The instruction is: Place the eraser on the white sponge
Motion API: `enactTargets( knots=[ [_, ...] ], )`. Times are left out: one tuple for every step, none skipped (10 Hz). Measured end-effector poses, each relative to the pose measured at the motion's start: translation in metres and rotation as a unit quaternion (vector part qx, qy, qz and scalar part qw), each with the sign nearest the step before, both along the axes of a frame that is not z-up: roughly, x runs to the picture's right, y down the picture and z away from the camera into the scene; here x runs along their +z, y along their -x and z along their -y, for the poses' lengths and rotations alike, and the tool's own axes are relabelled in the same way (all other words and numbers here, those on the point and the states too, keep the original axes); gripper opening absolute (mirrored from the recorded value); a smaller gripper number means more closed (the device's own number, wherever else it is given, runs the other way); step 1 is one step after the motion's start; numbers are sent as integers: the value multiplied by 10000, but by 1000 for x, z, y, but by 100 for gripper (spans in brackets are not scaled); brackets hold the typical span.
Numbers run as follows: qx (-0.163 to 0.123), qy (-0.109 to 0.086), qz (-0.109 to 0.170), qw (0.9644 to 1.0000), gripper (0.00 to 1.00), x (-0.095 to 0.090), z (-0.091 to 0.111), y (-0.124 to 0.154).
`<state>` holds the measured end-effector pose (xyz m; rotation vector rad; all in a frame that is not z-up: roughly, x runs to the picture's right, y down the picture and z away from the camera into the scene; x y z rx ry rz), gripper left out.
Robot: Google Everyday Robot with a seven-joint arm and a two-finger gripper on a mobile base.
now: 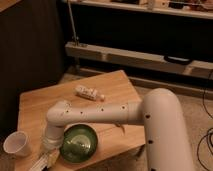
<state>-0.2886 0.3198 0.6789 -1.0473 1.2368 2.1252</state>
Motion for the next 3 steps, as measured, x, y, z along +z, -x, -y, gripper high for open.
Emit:
enactTargets(
  knots=[
    [27, 28, -47, 10000, 80, 1, 0, 1],
    [75, 66, -118, 9999, 80, 2, 1, 3],
    [142, 91, -177, 9997, 80, 4, 4, 3]
  ],
)
